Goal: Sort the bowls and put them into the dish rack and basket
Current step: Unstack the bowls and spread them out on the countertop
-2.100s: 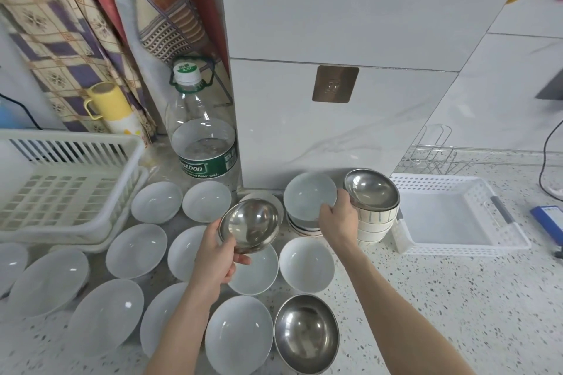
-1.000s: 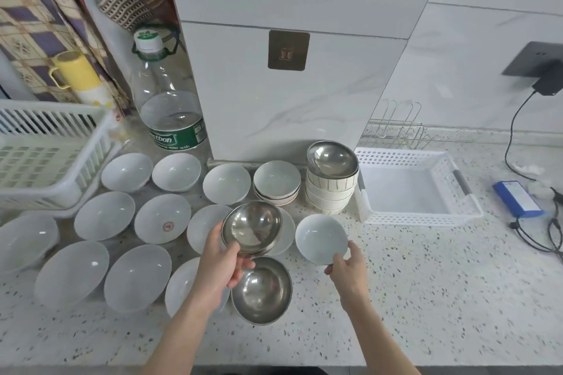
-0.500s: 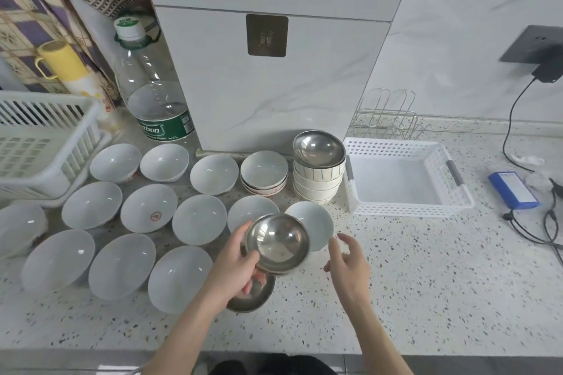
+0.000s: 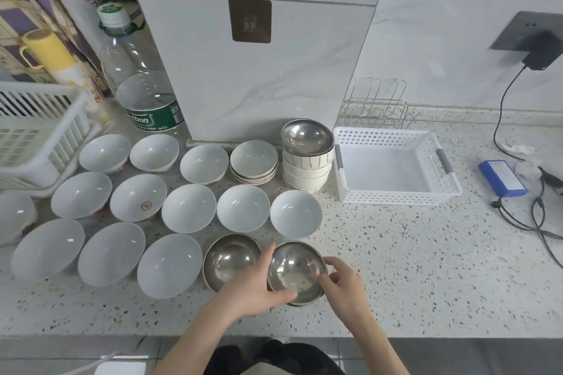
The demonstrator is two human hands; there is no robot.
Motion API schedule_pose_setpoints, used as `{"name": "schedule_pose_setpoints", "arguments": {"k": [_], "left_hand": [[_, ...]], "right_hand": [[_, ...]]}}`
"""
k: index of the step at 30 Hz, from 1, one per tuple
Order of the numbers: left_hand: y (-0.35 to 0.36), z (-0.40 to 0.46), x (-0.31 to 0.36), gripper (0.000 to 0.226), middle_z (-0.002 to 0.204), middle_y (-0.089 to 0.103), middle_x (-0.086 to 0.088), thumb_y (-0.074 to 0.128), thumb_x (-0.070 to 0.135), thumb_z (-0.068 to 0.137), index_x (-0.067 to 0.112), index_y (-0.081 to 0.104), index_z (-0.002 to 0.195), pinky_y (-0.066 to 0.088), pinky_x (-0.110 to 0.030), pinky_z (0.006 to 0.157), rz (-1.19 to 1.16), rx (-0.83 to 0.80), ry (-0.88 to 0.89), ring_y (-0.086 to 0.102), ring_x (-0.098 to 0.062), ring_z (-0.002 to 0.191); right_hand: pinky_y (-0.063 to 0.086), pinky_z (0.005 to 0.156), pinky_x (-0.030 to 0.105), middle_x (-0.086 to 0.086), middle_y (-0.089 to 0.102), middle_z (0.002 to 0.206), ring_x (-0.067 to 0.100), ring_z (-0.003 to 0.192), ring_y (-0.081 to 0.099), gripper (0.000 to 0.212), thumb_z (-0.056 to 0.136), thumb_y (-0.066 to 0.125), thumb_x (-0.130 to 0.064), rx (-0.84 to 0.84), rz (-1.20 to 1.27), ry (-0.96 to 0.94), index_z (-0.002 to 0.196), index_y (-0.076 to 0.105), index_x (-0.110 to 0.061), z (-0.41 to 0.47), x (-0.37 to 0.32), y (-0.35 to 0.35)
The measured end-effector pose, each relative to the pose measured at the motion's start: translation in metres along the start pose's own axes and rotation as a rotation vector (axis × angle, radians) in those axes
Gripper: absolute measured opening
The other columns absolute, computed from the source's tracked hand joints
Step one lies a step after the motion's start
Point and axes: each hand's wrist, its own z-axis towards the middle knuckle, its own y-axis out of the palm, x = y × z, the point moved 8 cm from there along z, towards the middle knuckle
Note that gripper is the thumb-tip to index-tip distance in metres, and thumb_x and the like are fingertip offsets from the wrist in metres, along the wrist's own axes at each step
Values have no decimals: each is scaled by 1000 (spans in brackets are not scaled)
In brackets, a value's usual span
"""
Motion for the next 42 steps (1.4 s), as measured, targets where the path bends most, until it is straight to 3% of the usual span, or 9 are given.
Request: {"name": "schedule_pose_setpoints", "arguments": {"k": [2,5,7,11,20,24,31,36,42], "left_hand": [[1,2,-1,119,133,60,1,69,68,72,40,-13,153,46,-18,76,79,12,-6,64,-5,87],[3,3,-1,121,75,57,7,70,64,75,34,-17,153,36,-14,50,166,43,-34,52,-1,58],[3,4,0,120,64,48,7,71,61,76,32,-17,153,34,-15,45,207,56,-46,49,-1,52],[5,10,0,115,65,55,6,70,55,81,28,-14,155,51,-23,60,277,51,-36,55,-4,57],[4,11,0,113,70,55,6,69,54,82,31,-15,154,55,-27,69,311,70,-60,61,-10,68],[1,7,-1,108,77,67,-1,64,57,84,31,-15,154,59,-33,67,248,83,-50,70,-14,70],[-89,25,-6,41,64,71,4,53,44,94,26,55,130,41,-16,54,-150,434,-29,58,7,49],[-171,65,-15,50,92,71,-9,50,38,94,17,35,137,46,-28,52,-311,610,-125,62,-21,53],[-202,112,-23,44,73,69,-9,49,35,93,14,35,128,32,-16,32,-331,505,-191,47,-6,25]], "right_hand": [[30,41,19,-5,49,43,7,40,36,23,92,58,-17,-5,-16,-8,115,61,-20,1,4,1],[28,42,20,-6,44,43,7,41,33,23,93,57,-21,-17,-21,-25,116,57,-24,3,5,3],[30,43,21,-5,46,47,8,42,34,21,94,56,-22,-39,-25,-33,115,55,-26,5,3,5],[31,43,21,1,53,53,9,43,37,20,94,55,-23,-67,-51,-53,109,48,-34,8,0,7],[29,40,17,-8,45,41,5,37,35,29,94,53,-21,-87,-97,-36,123,51,-24,10,3,10],[33,43,22,-5,47,46,7,40,38,33,93,54,-41,-61,-113,17,122,53,-25,11,2,6],[39,44,23,-2,48,41,5,37,46,38,92,49,-51,228,-226,32,116,60,-22,18,-27,-32],[52,58,34,6,64,55,13,55,61,28,92,51,-45,268,-141,-7,109,63,-26,38,-68,-31],[54,64,32,3,68,67,15,69,67,28,93,52,-39,230,-95,-30,113,64,-23,59,-101,0]]}}
